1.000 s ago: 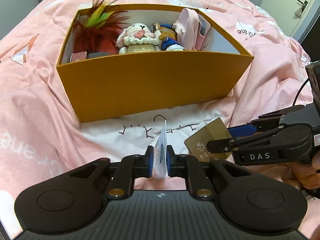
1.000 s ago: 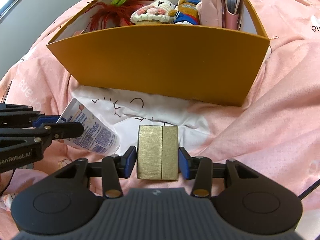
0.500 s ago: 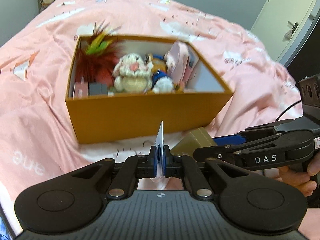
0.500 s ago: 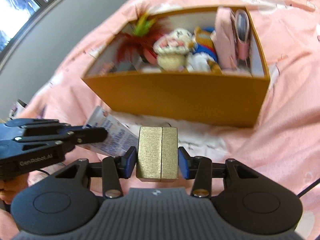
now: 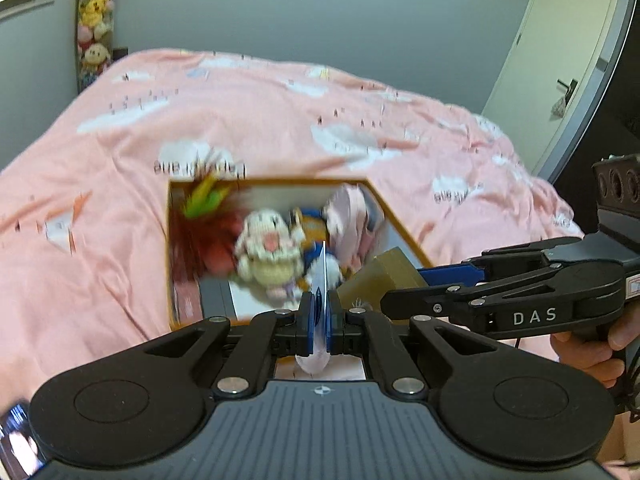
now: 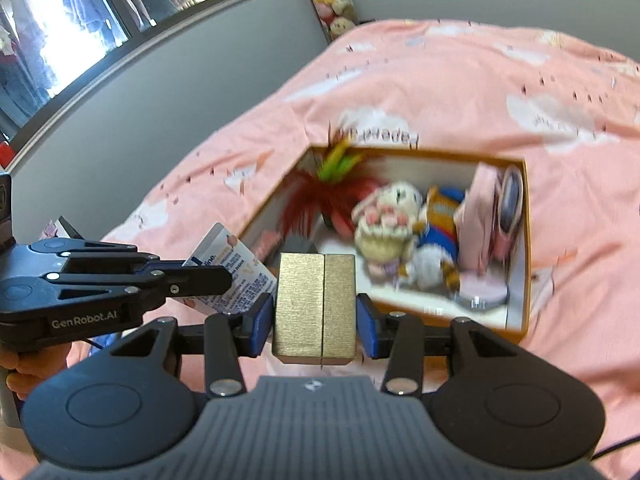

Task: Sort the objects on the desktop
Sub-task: 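Lift the gold cube and white tube with both tools over the orange box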

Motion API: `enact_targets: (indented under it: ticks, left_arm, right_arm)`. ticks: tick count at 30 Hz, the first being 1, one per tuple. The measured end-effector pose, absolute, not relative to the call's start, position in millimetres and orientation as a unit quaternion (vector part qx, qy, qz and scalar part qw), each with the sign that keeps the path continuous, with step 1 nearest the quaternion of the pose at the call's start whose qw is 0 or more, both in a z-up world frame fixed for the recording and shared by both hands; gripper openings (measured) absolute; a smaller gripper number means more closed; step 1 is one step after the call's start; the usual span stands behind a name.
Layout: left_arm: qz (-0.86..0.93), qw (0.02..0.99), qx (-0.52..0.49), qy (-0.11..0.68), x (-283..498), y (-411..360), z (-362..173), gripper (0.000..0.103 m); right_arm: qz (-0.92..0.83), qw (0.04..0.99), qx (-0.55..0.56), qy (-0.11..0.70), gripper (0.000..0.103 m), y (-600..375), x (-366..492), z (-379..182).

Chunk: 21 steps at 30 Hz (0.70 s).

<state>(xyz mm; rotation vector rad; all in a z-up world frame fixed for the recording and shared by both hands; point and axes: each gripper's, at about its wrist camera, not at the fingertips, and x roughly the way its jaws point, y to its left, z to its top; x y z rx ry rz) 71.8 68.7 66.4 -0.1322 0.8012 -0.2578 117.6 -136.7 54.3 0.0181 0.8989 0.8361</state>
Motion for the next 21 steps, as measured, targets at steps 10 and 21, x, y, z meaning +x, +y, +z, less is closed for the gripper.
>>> enact_targets:
  ticks: [10, 21]
  left_arm:
    - [-0.092, 0.93, -0.029, 0.355, 117, 87, 91, 0.005]
    - [-0.085, 0.925, -0.037, 0.368, 149, 102, 70, 0.004]
  right_arm:
    - [0.377, 0.827, -0.001, 0.418, 0.047, -100, 169, 60]
    - [0.341, 0.777, 0.014, 0.528, 0.047, -48, 221, -18]
